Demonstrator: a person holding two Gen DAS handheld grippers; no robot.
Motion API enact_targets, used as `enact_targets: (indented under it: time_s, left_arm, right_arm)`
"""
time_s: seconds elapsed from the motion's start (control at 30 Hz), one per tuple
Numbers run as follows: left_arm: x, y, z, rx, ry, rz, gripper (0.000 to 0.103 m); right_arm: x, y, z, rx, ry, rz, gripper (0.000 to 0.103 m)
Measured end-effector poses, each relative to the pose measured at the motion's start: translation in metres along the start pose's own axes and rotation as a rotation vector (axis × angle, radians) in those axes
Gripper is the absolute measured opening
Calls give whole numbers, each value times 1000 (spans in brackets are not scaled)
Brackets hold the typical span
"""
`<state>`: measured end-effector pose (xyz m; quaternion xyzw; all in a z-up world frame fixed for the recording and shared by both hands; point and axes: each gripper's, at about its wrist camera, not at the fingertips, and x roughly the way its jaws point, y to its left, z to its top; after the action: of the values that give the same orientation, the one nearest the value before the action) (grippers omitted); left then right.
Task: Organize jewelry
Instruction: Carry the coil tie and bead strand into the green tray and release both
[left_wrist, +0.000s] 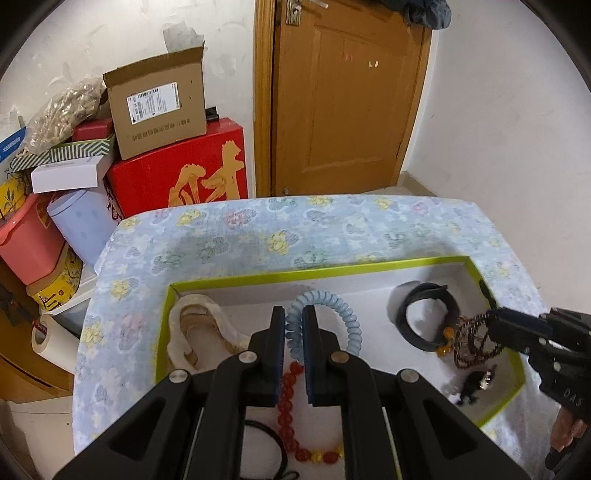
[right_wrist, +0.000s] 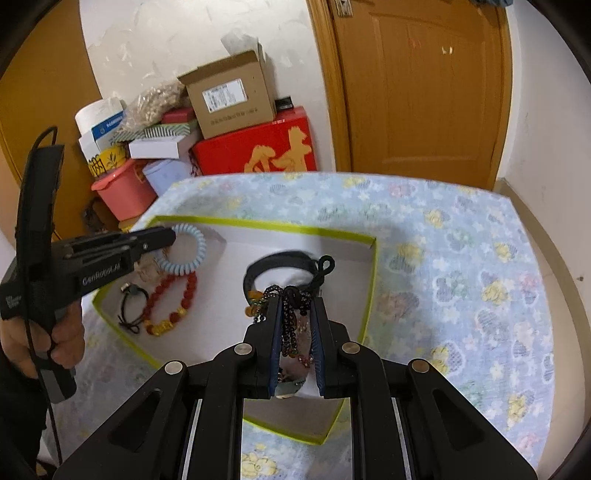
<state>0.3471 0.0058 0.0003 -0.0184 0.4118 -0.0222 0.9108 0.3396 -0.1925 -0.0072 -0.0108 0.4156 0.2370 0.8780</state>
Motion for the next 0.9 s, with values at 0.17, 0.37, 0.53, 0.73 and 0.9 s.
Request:
enact_targets:
  time_s: [0.17,0.37,0.53,0.73,0.9]
  left_arm:
    - [13,-1,-1,5,18,13,10]
    - [19,-2,0,13,20,13,10]
    - [21,-4,1,24,20,28,10]
    - [19,-9,2,36,16,35,24]
    - [4,-9,3,24,-13,23,28]
  right_arm:
    - [14,1,-5,-13,37,5,15]
    - [21,0,-6,-4,59,5,17]
    - [18,-1,-7,0,52,-8,21]
    - [9,0,-9,-2,39,-4,24]
    - [-2,2,-12,1,26,5,29]
